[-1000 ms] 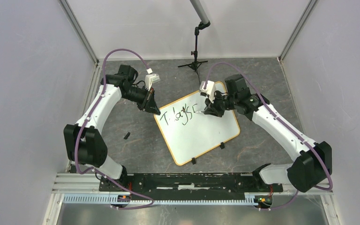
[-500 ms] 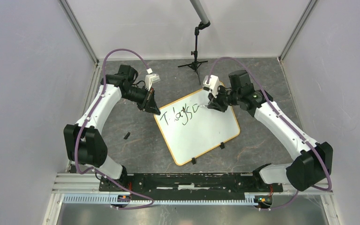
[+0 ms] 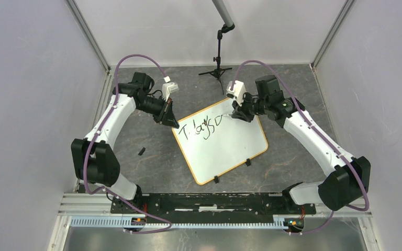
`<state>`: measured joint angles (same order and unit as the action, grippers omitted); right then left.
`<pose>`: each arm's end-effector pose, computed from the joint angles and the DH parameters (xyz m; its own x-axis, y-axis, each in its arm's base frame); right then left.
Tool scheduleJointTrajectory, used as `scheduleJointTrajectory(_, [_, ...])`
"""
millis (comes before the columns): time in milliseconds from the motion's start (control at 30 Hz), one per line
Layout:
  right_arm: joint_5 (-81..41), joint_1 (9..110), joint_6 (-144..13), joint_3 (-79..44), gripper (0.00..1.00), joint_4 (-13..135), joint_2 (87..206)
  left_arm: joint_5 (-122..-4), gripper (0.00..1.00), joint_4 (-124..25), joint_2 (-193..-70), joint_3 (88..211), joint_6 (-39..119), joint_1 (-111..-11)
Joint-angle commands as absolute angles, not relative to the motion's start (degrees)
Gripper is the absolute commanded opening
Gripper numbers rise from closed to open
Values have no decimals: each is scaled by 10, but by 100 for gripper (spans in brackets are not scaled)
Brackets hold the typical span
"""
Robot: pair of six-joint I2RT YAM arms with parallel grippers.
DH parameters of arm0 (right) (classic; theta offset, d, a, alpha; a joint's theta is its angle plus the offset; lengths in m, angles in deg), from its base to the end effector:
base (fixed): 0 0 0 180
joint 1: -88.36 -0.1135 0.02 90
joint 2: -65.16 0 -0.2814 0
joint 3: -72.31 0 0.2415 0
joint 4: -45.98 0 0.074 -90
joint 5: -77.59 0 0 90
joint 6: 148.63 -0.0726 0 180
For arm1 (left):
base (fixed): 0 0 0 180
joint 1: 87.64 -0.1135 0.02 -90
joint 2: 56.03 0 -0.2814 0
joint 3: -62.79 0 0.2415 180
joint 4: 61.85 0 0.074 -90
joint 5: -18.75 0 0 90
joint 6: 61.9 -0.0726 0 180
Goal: Write a sentence on the whiteboard
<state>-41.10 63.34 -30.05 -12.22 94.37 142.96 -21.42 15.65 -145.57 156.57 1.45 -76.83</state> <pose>0.2600 0.1598 0.3253 -0.1960 -0.5546 -0.8087 -0.8994 0.4304 -0.0772 0.2778 -0.1095 0.2970 -0.6895 0.4262 -0.5856 0.7233 0.4488 -0.5248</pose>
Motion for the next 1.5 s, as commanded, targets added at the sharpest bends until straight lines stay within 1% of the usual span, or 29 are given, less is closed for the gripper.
scheduleJointTrajectory(0, [-416,636,-299,-113,0,936,1430,-250,3,168,-1476,1555,-19,-742])
scheduleJointTrajectory(367, [-425,635,-277,-68,0,965,1405,-249,4,168,-1486,1567,-26,-742])
scheduleJointTrajectory(533, [-410,636,-271,-89,0,971,1393,-255,5,172,-1490,1579,-31,-742])
scheduleJointTrajectory(767, [-438,638,-280,-140,0,981,1389,-271,11,191,-1499,1615,-44,-741])
scheduleJointTrajectory(833, [-458,637,-282,-141,0,985,1388,-276,15,192,-1500,1624,-44,-741])
scheduleJointTrajectory(900, [-487,636,-283,-134,0,987,1386,-281,22,192,-1500,1634,-39,-741])
scheduleJointTrajectory(1000, [-516,627,-280,-113,0,990,1380,-268,29,192,-1493,1638,-30,-741])
scheduleJointTrajectory(1133, [-529,596,-276,-66,0,981,1361,-232,50,187,-1467,1611,-8,-745])
scheduleJointTrajectory(1233, [-545,580,-279,-46,0,976,1356,-208,62,138,-1426,1558,37,-758])
scheduleJointTrajectory(1300, [-549,565,-281,-37,0,973,1355,-207,67,102,-1398,1519,60,-763])
scheduleJointTrajectory(1367, [-549,543,-280,-28,0,970,1353,-204,69,79,-1380,1490,78,-767])
scheduleJointTrajectory(1467, [-541,514,-287,-14,0,955,1350,-191,70,37,-1362,1447,106,-768])
